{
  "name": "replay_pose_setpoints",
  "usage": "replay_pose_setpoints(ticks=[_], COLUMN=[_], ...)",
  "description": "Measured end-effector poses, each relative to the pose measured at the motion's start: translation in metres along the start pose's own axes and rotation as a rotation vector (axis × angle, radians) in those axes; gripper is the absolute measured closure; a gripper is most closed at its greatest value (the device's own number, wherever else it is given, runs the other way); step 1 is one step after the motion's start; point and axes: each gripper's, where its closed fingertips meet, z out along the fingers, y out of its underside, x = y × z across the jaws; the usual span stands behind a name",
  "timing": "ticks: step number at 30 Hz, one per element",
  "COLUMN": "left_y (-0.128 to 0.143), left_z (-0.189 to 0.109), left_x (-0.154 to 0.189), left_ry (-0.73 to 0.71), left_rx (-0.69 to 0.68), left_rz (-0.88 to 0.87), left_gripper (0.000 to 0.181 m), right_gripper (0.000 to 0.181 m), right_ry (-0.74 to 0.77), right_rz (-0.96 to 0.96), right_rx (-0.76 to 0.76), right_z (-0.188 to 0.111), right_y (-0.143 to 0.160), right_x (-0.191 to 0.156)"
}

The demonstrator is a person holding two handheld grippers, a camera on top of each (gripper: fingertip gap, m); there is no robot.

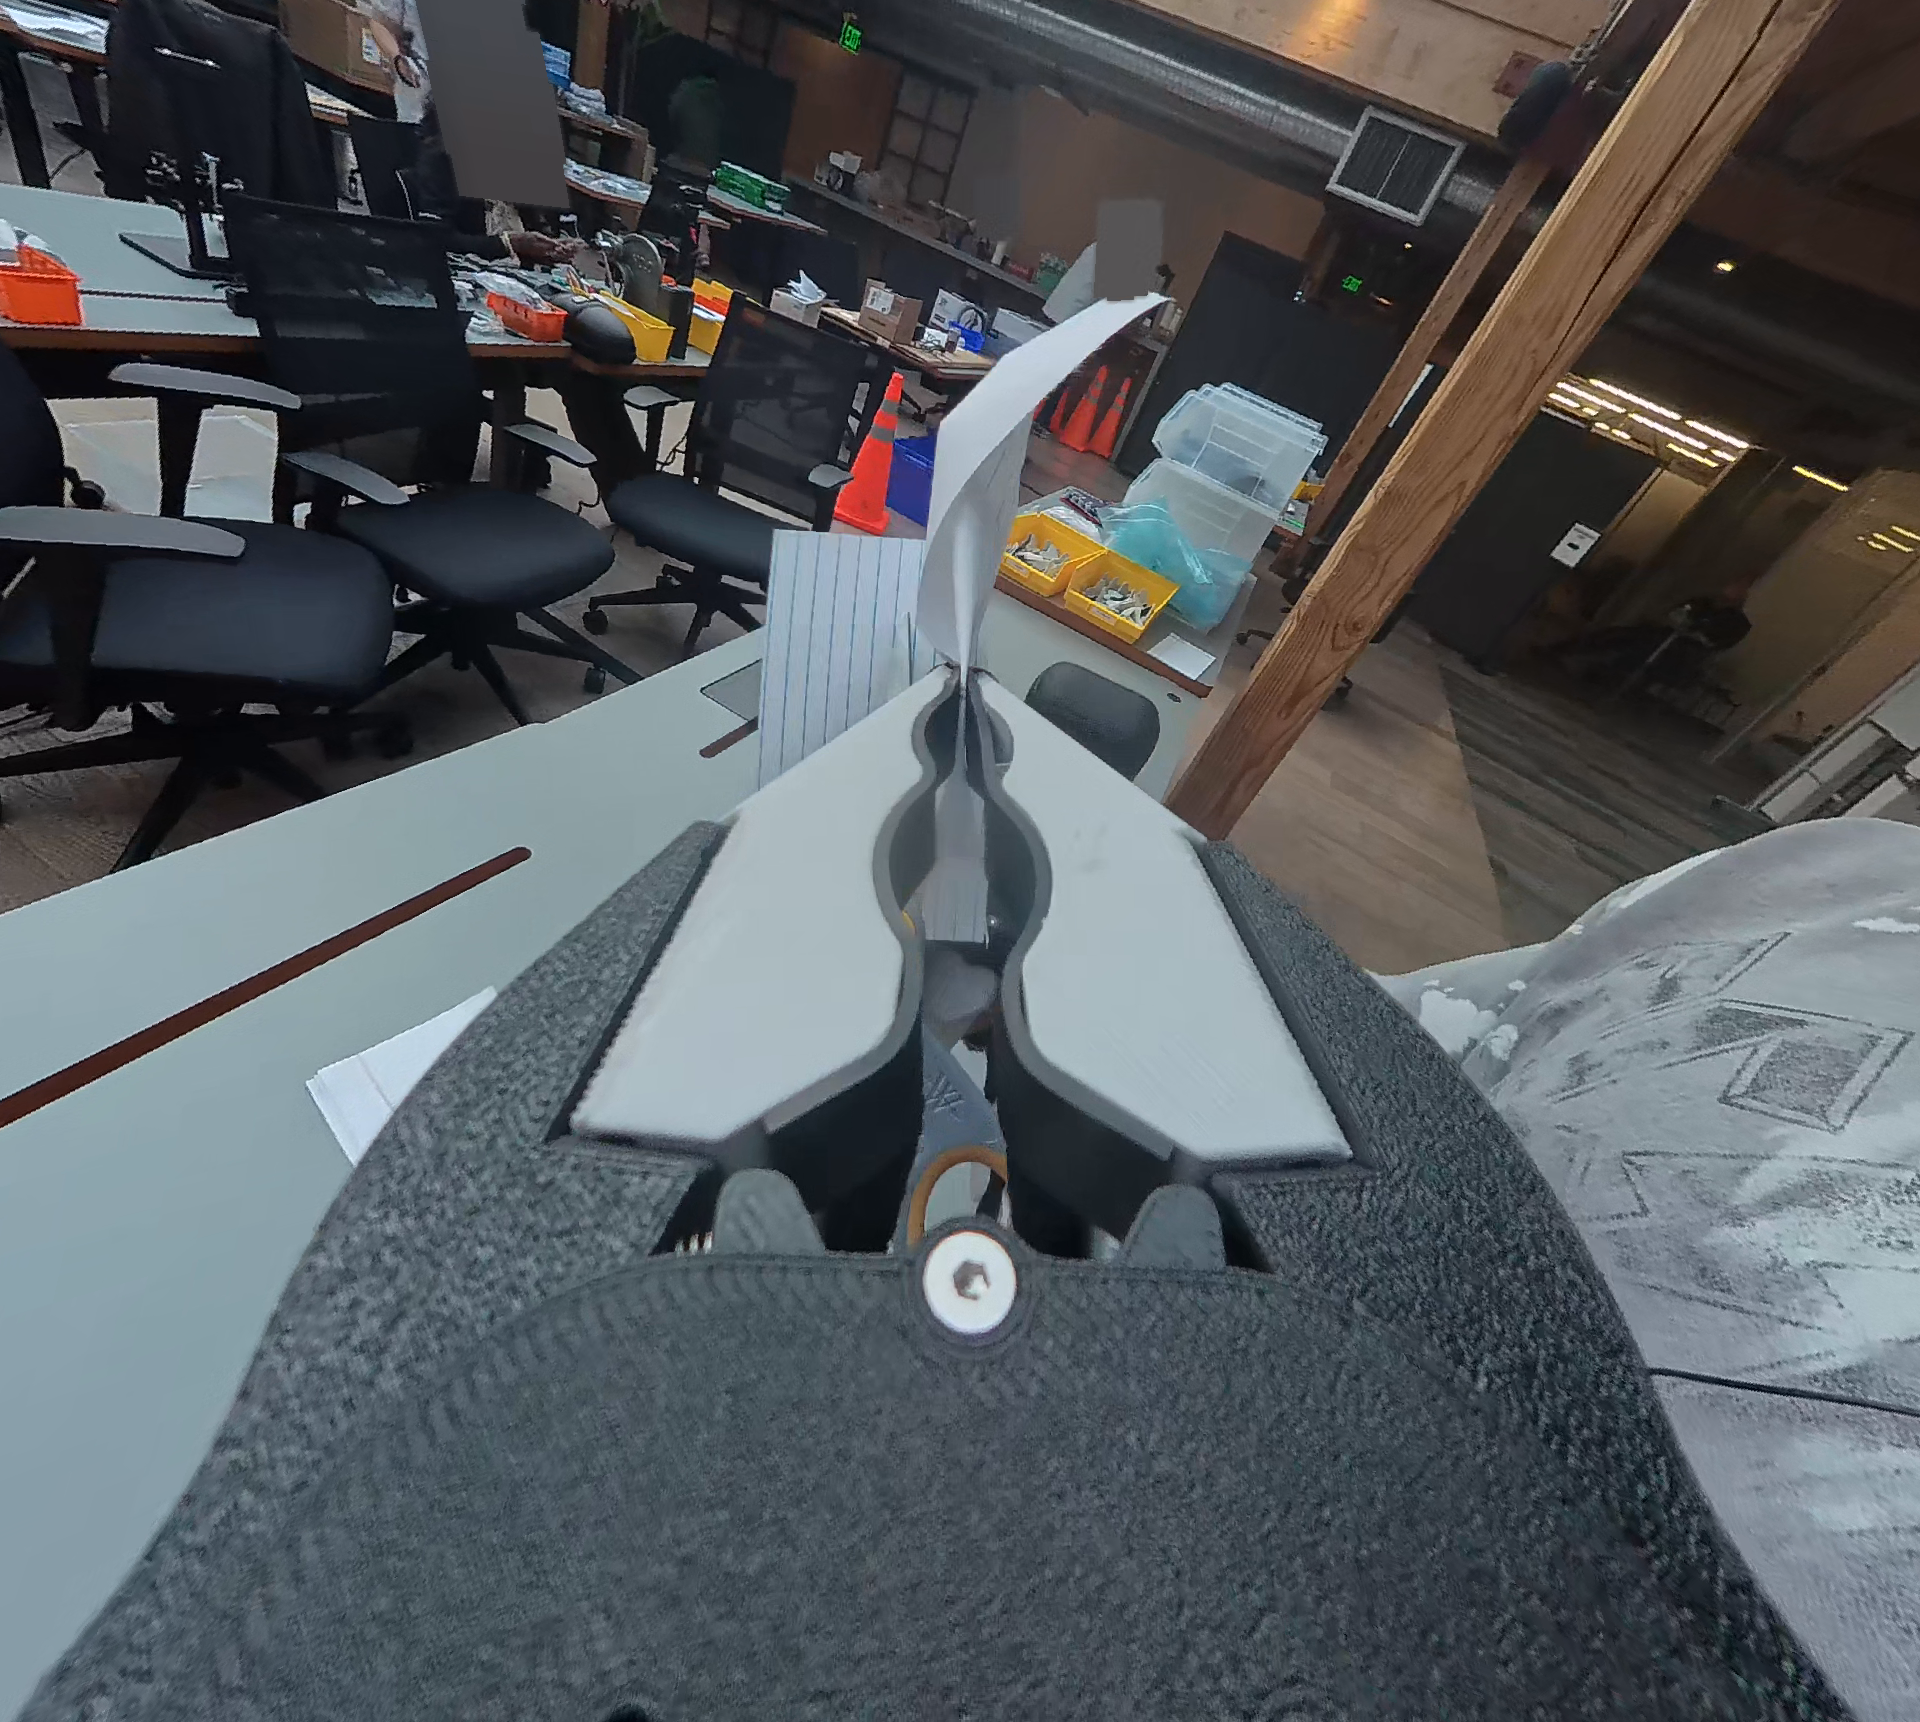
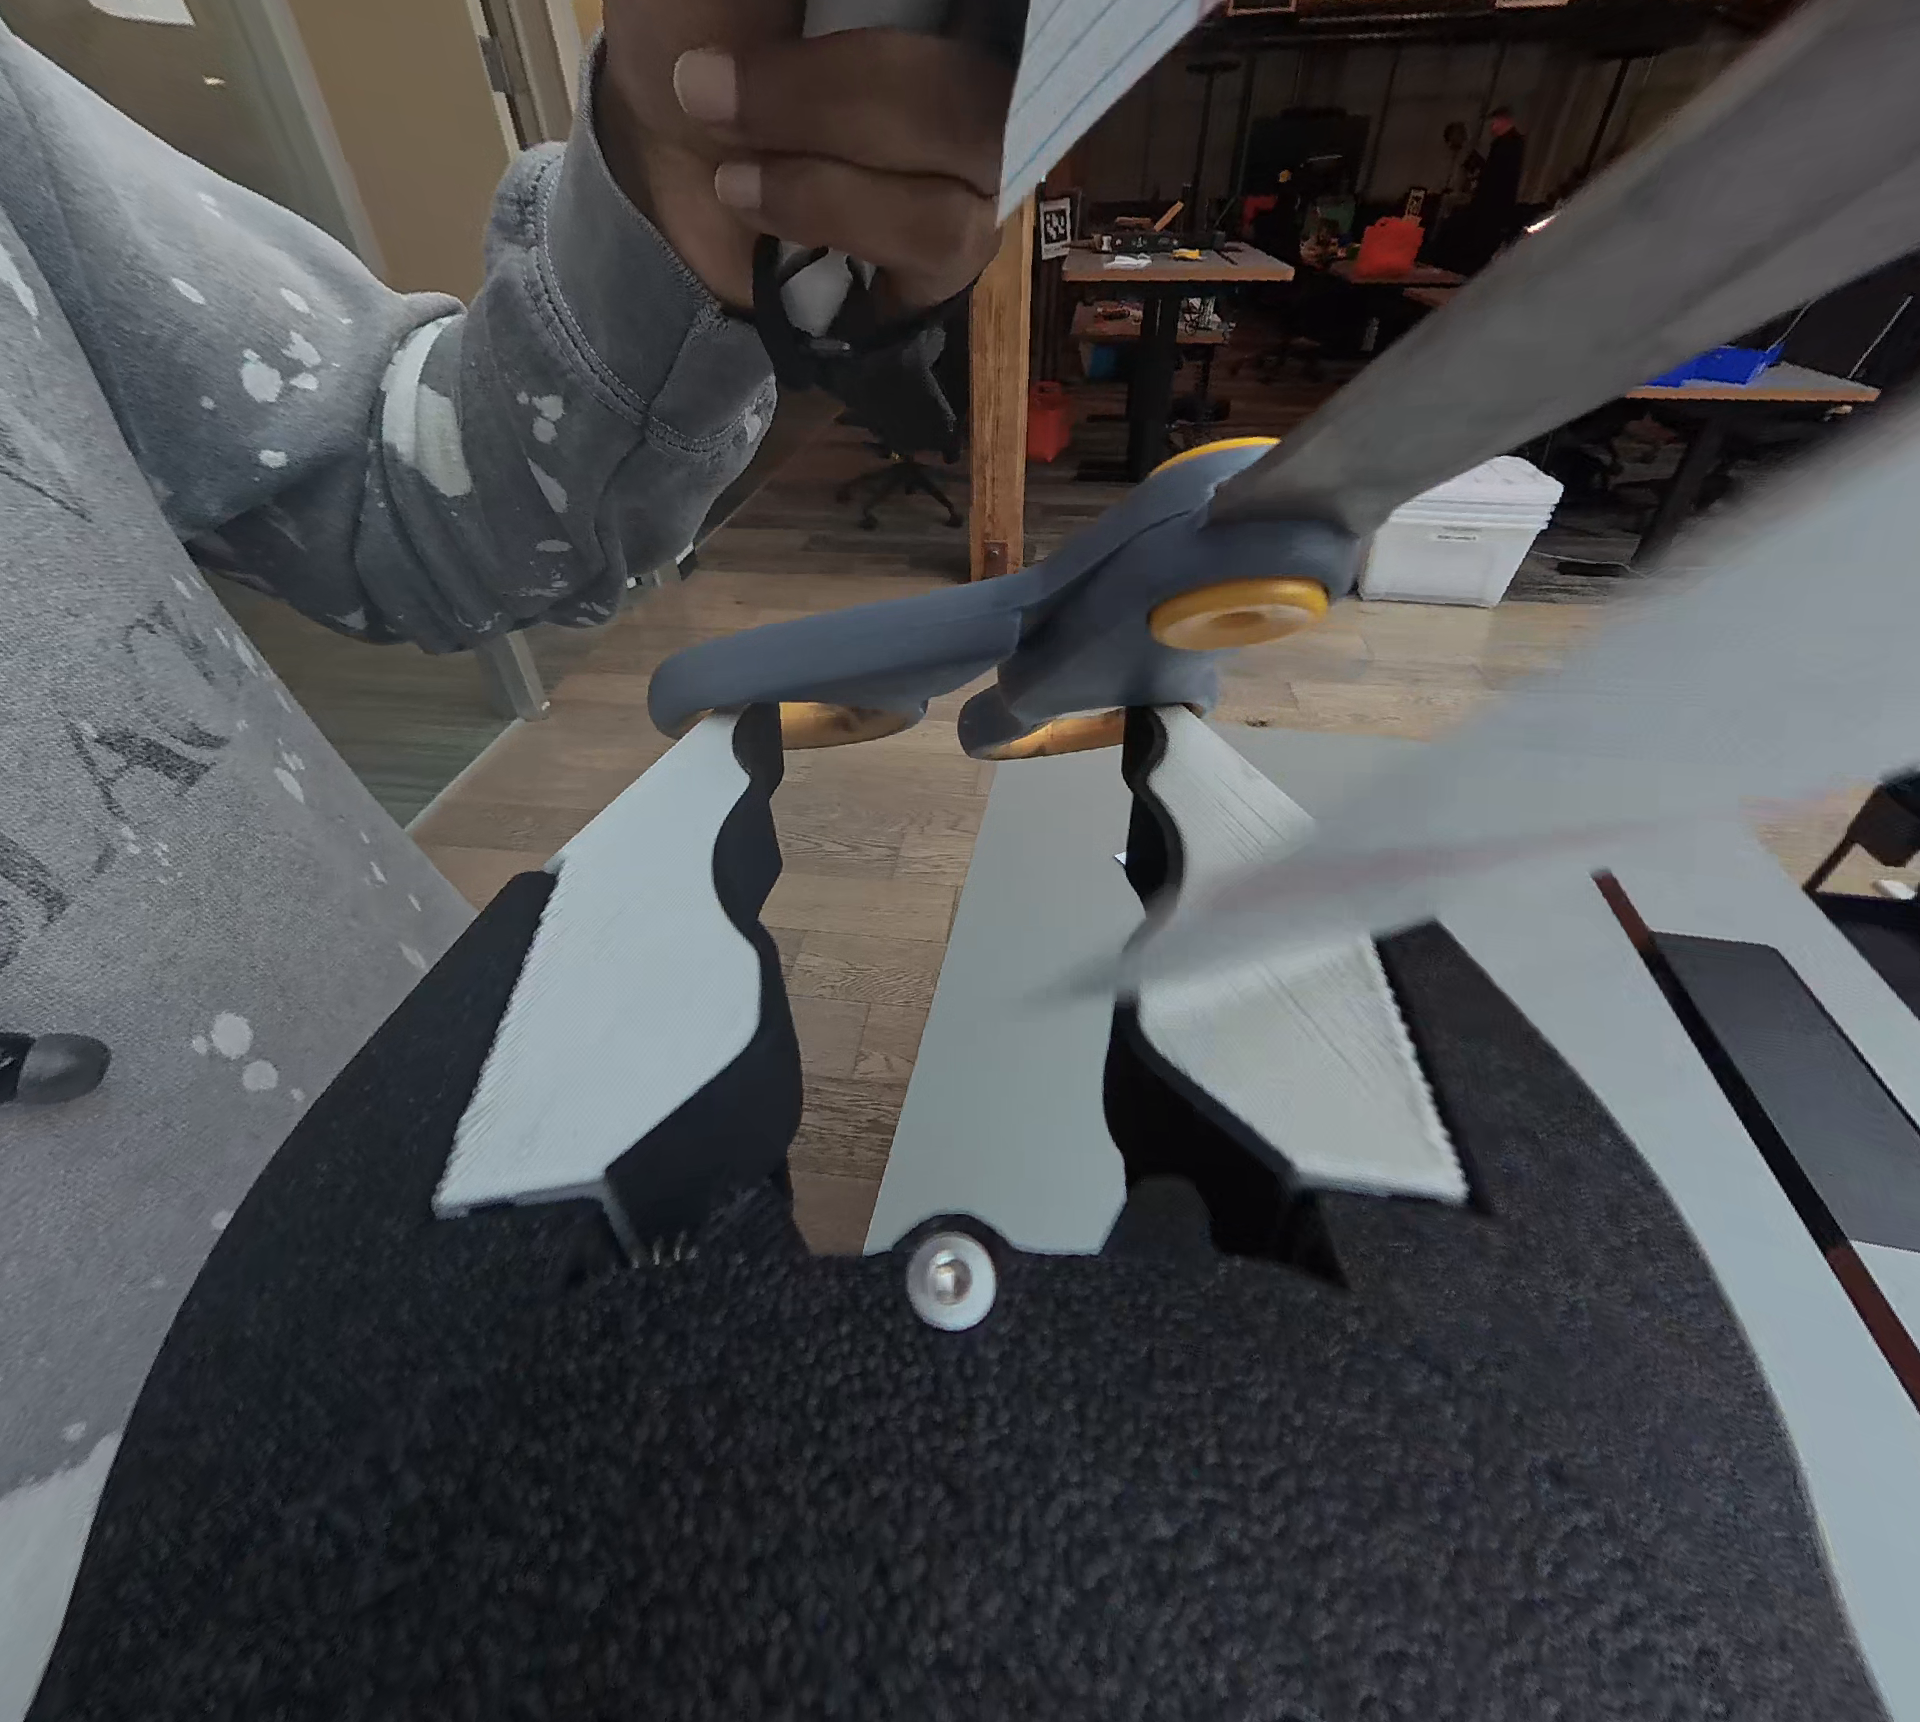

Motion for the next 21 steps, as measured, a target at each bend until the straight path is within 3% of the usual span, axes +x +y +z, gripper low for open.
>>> replay_pose_setpoints(ticks=[14, 21], left_y=[0.018, 0.000], left_z=[-0.008, -0.010], left_x=[-0.018, -0.016], left_ry=[-0.060, -0.051], left_rx=[-0.059, 0.033], left_rz=[-0.011, -0.050], left_gripper=[0.181, 0.181], right_gripper=[0.116, 0.116], right_ry=[0.039, 0.037], right_rz=[-0.017, -0.019], right_rx=[0.003, -0.040], right_z=[-0.014, -0.002], right_y=[-0.005, 0.009], right_x=[0.007, 0.002])
